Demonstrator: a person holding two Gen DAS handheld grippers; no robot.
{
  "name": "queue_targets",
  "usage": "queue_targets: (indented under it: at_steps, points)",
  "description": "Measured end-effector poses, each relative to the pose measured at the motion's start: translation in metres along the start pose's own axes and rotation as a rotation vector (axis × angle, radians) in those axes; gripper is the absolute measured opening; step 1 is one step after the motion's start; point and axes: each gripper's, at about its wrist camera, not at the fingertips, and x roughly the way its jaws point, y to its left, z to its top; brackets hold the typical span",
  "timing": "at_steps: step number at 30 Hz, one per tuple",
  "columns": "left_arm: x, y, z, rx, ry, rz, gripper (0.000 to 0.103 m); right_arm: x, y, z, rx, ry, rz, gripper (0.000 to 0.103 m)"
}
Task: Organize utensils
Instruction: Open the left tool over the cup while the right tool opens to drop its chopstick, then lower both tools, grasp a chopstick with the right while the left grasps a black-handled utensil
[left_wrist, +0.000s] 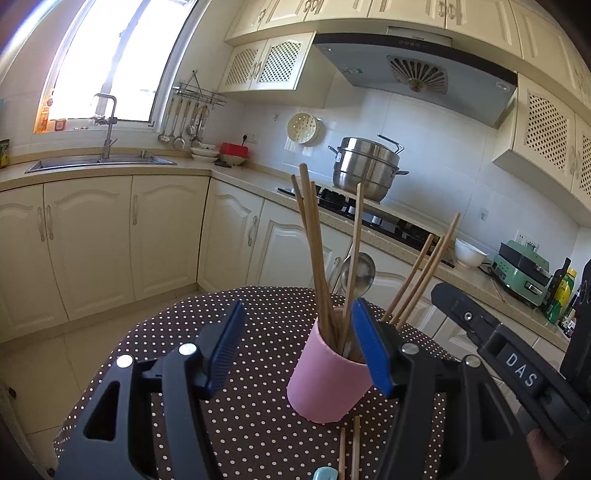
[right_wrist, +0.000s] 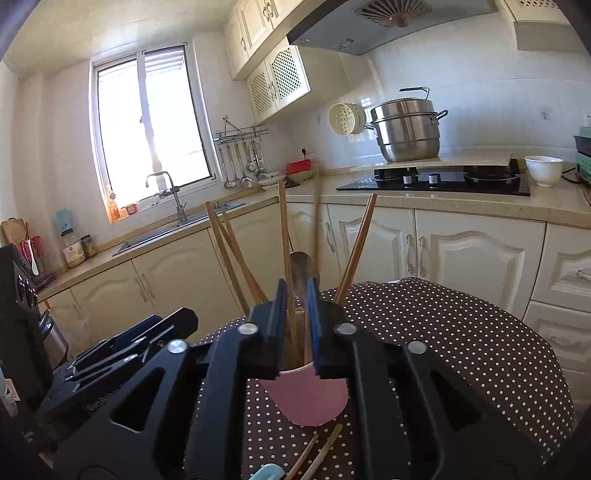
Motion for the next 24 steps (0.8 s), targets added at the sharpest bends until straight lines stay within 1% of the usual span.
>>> queue_targets:
  at_steps: [1, 6, 8, 9, 10, 11, 12, 16, 18, 19, 24]
  points:
    - [-0.003, 0.0, -0.001, 0.004, 0.0, 0.0, 0.06, -0.003, 0.0, -0.001, 0.004, -0.002, -0.001, 0.028]
    - [-0.014, -0.002, -0.003, 0.02, 0.016, 0.007, 0.062, -0.012, 0.003, -0.005, 0.002, 0.005, -0.005, 0.028]
    - [-0.018, -0.001, -0.005, 0.015, 0.035, -0.001, 0.062, -0.018, 0.003, -0.007, 0.002, 0.011, -0.008, 0.028]
    - [-0.019, 0.0, -0.007, 0.01, 0.051, -0.002, 0.062, -0.02, 0.003, -0.009, 0.002, 0.015, -0.009, 0.03]
    - [-0.019, 0.001, -0.008, 0.007, 0.066, -0.002, 0.062, -0.022, 0.003, -0.011, 0.002, 0.02, -0.012, 0.034]
    - [-0.019, 0.003, -0.01, 0.0, 0.089, -0.003, 0.062, -0.025, 0.002, -0.013, 0.003, 0.023, -0.015, 0.037]
    - [-0.019, 0.003, -0.011, -0.001, 0.11, -0.005, 0.062, -0.028, 0.002, -0.016, 0.004, 0.026, -0.019, 0.045]
    - [-0.015, 0.014, -0.023, -0.034, 0.249, -0.013, 0.062, -0.039, -0.003, -0.027, 0.012, 0.062, -0.028, 0.045]
    - [-0.012, 0.018, -0.03, -0.027, 0.324, -0.01, 0.062, -0.044, -0.006, -0.034, 0.027, 0.085, -0.028, 0.046]
    - [-0.012, 0.019, -0.035, -0.02, 0.365, -0.009, 0.062, -0.046, -0.008, -0.038, 0.026, 0.105, -0.024, 0.046]
    - [-0.014, 0.017, -0.059, 0.05, 0.494, 0.014, 0.062, -0.049, -0.018, -0.06, 0.051, 0.184, -0.031, 0.047]
